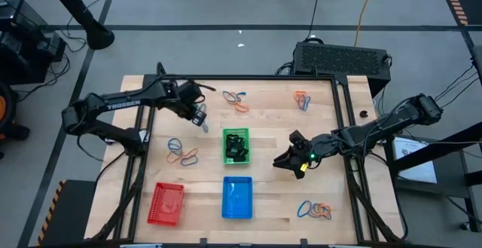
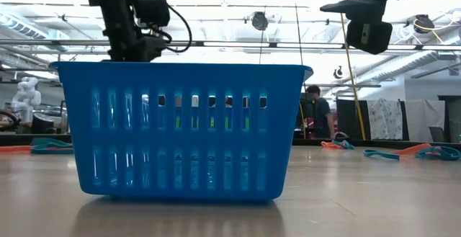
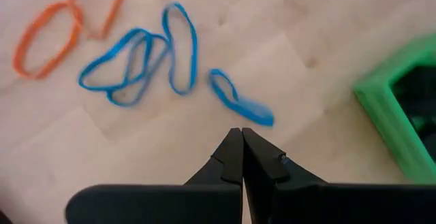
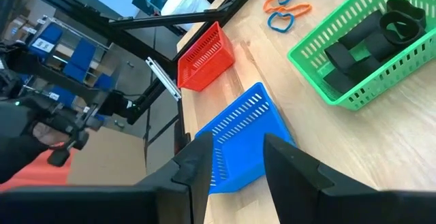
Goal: Sort rubber bands into baskets
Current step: Put the blue rubberband into the red bin
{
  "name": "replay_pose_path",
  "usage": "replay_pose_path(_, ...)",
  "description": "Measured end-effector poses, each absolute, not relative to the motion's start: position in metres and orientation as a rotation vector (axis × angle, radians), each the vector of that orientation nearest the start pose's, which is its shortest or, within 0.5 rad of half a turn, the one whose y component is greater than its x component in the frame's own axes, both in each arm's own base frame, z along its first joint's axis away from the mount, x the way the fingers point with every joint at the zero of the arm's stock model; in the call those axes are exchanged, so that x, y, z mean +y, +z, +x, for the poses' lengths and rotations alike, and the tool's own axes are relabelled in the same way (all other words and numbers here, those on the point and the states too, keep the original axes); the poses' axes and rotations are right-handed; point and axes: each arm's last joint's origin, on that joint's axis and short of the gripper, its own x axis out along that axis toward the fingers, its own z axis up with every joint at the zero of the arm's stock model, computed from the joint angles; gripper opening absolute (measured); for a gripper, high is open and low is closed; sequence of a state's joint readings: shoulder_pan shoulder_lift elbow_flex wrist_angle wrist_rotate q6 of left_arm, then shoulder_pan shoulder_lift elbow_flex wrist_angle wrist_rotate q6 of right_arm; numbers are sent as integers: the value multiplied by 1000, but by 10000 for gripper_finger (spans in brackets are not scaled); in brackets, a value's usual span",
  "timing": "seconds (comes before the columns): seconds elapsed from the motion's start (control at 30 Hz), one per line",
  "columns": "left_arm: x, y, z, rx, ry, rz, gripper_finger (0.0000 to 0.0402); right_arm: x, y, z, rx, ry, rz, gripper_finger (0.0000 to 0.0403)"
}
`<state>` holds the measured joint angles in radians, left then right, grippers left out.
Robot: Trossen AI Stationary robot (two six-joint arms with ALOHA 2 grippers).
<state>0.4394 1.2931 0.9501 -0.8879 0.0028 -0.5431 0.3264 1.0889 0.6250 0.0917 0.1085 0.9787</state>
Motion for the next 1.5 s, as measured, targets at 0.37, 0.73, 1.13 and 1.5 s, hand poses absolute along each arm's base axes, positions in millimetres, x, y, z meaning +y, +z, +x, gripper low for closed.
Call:
replay_pose_path(0.37, 60, 235, 227, 1141, 622, -574, 21, 70, 246, 222, 439, 16, 860, 123)
replay_pose_path(0.73, 96, 170, 260, 1243, 701, -747, 140, 70, 246, 223, 439, 12, 878, 123)
replay_pose_path(1.13, 103, 139, 273, 1262, 719, -817, 245, 69, 245, 222, 453, 6, 877, 123)
replay_pose_path(1.5, 98, 140, 282, 1211, 705, -760, 248, 69, 245, 222, 454, 5, 877, 123)
